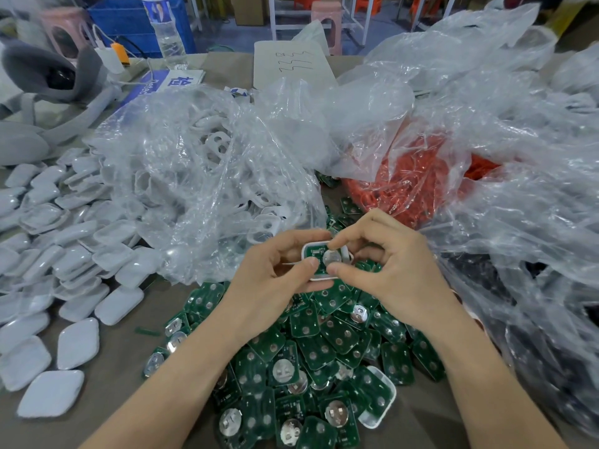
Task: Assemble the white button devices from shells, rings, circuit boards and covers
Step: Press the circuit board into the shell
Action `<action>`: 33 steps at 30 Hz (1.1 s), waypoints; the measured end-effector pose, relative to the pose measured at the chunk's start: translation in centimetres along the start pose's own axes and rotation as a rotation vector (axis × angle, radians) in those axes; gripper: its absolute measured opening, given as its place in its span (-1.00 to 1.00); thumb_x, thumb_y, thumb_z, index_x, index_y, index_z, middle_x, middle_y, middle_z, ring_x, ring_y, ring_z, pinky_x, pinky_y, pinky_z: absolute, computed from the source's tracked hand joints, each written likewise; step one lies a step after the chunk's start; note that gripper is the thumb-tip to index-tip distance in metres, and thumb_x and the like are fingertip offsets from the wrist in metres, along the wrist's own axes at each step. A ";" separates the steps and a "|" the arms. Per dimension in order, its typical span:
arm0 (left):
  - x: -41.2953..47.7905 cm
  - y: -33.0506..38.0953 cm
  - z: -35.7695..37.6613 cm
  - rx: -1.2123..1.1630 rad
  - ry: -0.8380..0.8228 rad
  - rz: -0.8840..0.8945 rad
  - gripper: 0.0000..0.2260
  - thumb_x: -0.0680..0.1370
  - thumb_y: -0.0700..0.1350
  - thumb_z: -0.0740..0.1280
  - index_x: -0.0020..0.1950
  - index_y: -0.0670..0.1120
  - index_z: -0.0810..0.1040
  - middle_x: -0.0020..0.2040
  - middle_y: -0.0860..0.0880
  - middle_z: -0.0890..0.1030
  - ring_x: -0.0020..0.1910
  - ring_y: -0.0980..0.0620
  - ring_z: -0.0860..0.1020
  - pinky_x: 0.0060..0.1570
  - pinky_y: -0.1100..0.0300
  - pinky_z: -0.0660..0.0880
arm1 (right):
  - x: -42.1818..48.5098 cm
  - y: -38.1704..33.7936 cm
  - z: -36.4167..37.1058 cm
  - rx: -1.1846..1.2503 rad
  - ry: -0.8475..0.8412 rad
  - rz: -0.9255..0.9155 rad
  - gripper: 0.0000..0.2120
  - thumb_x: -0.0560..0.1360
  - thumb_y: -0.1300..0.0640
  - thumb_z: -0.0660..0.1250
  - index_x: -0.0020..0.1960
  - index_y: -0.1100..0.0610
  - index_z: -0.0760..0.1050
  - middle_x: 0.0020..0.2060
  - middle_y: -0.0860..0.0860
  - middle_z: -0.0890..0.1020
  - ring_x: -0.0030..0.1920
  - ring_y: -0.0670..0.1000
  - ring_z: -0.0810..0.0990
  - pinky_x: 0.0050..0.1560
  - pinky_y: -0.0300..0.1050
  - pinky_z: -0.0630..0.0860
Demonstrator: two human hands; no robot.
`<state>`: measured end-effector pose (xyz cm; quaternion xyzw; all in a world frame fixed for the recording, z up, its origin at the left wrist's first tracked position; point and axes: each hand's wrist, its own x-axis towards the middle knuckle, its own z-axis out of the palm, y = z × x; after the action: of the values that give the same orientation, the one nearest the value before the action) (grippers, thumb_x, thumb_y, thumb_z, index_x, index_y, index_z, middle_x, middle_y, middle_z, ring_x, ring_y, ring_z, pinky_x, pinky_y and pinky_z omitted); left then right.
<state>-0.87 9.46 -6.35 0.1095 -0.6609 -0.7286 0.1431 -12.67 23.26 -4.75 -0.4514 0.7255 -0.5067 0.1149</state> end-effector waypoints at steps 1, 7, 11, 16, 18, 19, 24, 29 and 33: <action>0.1 -0.1 0.1 -0.004 0.008 -0.005 -0.73 0.59 -0.39 0.22 0.16 -0.12 0.59 -0.10 -0.16 0.69 -0.08 0.01 0.69 -0.07 0.24 0.61 | 0.0 0.0 0.1 -0.010 -0.001 0.000 -0.74 0.34 0.23 0.55 -0.09 -0.05 0.60 -0.16 -0.15 0.48 -0.12 -0.06 0.55 -0.04 -0.17 0.59; 0.0 0.0 0.0 -0.028 -0.015 -0.028 -0.72 0.59 -0.41 0.21 0.13 -0.12 0.60 -0.08 -0.06 0.72 -0.05 -0.01 0.69 -0.09 0.23 0.61 | 0.1 0.1 -0.3 0.186 -0.018 0.125 -0.70 0.35 0.20 0.54 -0.05 -0.08 0.53 -0.15 -0.08 0.56 -0.14 -0.07 0.62 -0.11 -0.24 0.57; -0.1 0.0 0.1 -0.016 -0.027 -0.025 -0.73 0.59 -0.42 0.21 0.12 -0.14 0.59 -0.03 -0.04 0.72 -0.01 -0.01 0.69 -0.08 0.24 0.61 | 0.3 0.2 -0.5 0.220 -0.008 0.236 -0.72 0.36 0.22 0.53 -0.02 -0.02 0.54 -0.21 -0.04 0.66 -0.18 -0.11 0.65 -0.12 -0.31 0.55; -0.1 0.0 0.2 0.007 -0.034 -0.031 -0.72 0.59 -0.41 0.22 0.11 -0.11 0.60 -0.02 -0.04 0.71 0.00 -0.01 0.69 -0.06 0.23 0.61 | 0.3 0.2 -0.6 0.233 -0.086 0.266 -0.86 0.40 0.19 0.49 -0.10 -0.02 0.67 -0.19 -0.06 0.72 -0.15 -0.09 0.68 -0.08 -0.28 0.57; -0.1 -0.1 0.4 0.028 -0.018 -0.043 -0.73 0.59 -0.41 0.23 0.10 -0.11 0.60 -0.02 -0.07 0.71 -0.01 0.00 0.69 -0.07 0.24 0.61 | 0.3 0.3 -0.5 0.207 -0.083 0.273 -0.87 0.41 0.20 0.48 -0.12 -0.02 0.67 -0.20 -0.06 0.72 -0.16 -0.09 0.69 -0.08 -0.27 0.58; -0.1 -0.2 0.4 0.036 -0.002 -0.052 -0.74 0.58 -0.40 0.24 0.10 -0.11 0.60 -0.03 -0.08 0.71 -0.02 0.00 0.69 -0.08 0.24 0.61 | 0.3 0.3 -0.5 0.194 -0.078 0.275 -0.87 0.42 0.21 0.48 -0.12 -0.02 0.67 -0.21 -0.06 0.72 -0.16 -0.08 0.69 -0.08 -0.24 0.59; 0.1 -0.6 0.3 0.071 0.055 -0.095 -0.82 0.58 -0.33 0.30 0.07 -0.10 0.61 -0.12 -0.08 0.72 -0.08 0.01 0.70 -0.11 0.28 0.61 | 0.3 0.3 -0.2 0.129 -0.013 0.280 -0.89 0.41 0.24 0.48 -0.14 0.05 0.65 -0.27 -0.02 0.71 -0.24 -0.03 0.68 -0.13 -0.11 0.63; 0.2 -0.7 0.3 0.108 0.084 -0.085 -0.87 0.56 -0.27 0.36 0.03 -0.07 0.61 -0.13 -0.02 0.72 -0.12 0.02 0.71 -0.14 0.28 0.61 | 0.3 -0.2 0.5 0.018 0.008 0.257 -0.91 0.42 0.23 0.48 -0.13 0.06 0.64 -0.28 -0.01 0.70 -0.27 -0.05 0.66 -0.13 -0.12 0.61; 0.2 -0.6 0.1 0.081 0.118 -0.096 -0.90 0.56 -0.30 0.35 0.00 -0.13 0.59 -0.15 -0.05 0.73 -0.15 0.00 0.71 -0.16 0.27 0.61 | 0.6 -0.9 0.5 0.001 -0.019 0.268 -0.89 0.41 0.22 0.50 -0.12 0.04 0.64 -0.27 -0.06 0.71 -0.26 -0.11 0.67 -0.18 -0.32 0.57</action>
<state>-1.13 9.57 -6.96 0.1895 -0.6743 -0.6994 0.1423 -12.20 22.40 -4.06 -0.3552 0.7779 -0.4829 0.1884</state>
